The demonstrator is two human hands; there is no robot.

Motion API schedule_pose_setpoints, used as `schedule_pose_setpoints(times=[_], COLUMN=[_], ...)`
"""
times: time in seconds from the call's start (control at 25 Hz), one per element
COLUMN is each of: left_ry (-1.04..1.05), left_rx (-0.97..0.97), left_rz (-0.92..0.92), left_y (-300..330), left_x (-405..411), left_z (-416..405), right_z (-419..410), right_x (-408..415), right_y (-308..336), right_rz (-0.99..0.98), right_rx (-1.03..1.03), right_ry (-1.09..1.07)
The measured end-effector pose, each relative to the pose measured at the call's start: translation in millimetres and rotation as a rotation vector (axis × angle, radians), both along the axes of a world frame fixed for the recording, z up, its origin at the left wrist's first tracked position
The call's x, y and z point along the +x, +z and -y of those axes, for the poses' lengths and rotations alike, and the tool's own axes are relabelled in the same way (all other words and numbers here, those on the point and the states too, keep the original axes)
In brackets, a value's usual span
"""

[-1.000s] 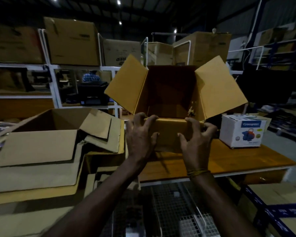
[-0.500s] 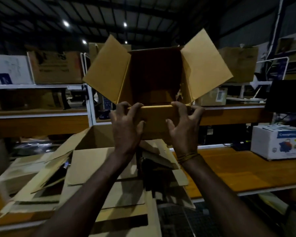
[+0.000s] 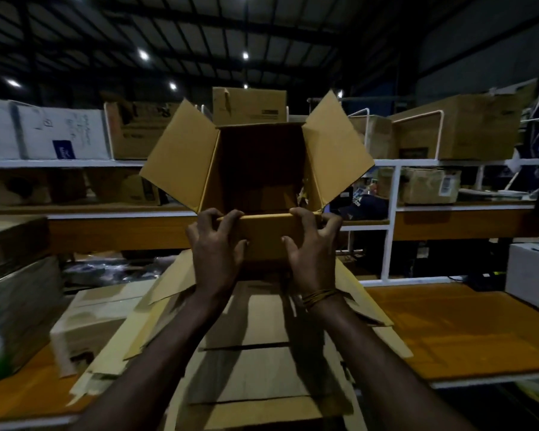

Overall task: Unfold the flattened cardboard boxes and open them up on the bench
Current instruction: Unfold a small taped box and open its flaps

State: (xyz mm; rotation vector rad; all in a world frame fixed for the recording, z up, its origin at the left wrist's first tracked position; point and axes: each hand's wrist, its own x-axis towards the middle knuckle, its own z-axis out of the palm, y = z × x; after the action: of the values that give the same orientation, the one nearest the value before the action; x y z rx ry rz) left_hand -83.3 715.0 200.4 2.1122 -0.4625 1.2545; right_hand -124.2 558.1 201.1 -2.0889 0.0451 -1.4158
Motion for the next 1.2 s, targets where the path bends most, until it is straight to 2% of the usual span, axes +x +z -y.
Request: schedule_pose_setpoints(times=[0.48, 0.8, 0.92, 1.0, 1.2], left_ry=[0.009, 0.015, 0.04, 0.013, -0.074], left_rx=[0.116, 0.359, 0.458, 0.452, 0.396], left_rz=[-0.288, -0.62, -0.69, -0.731, -0.809], left_y=[-23, -41, -53, -56, -47], left_x=[16, 36, 41, 43, 46], left_z=[-29, -38, -40, -39, -32], right_z=[-14, -6, -1, 2, 7], right_x=[21, 32, 38, 39, 36], right_y=[-11, -25, -40, -44, -40], right_rz=[-0.386, -0.777, -0.912, -0.939, -0.822], right_rx=[-0.031, -0.029, -0.018, -0.05, -0.18], right_ry=[-0.036, -0.049, -0.035, -0.063, -0.133])
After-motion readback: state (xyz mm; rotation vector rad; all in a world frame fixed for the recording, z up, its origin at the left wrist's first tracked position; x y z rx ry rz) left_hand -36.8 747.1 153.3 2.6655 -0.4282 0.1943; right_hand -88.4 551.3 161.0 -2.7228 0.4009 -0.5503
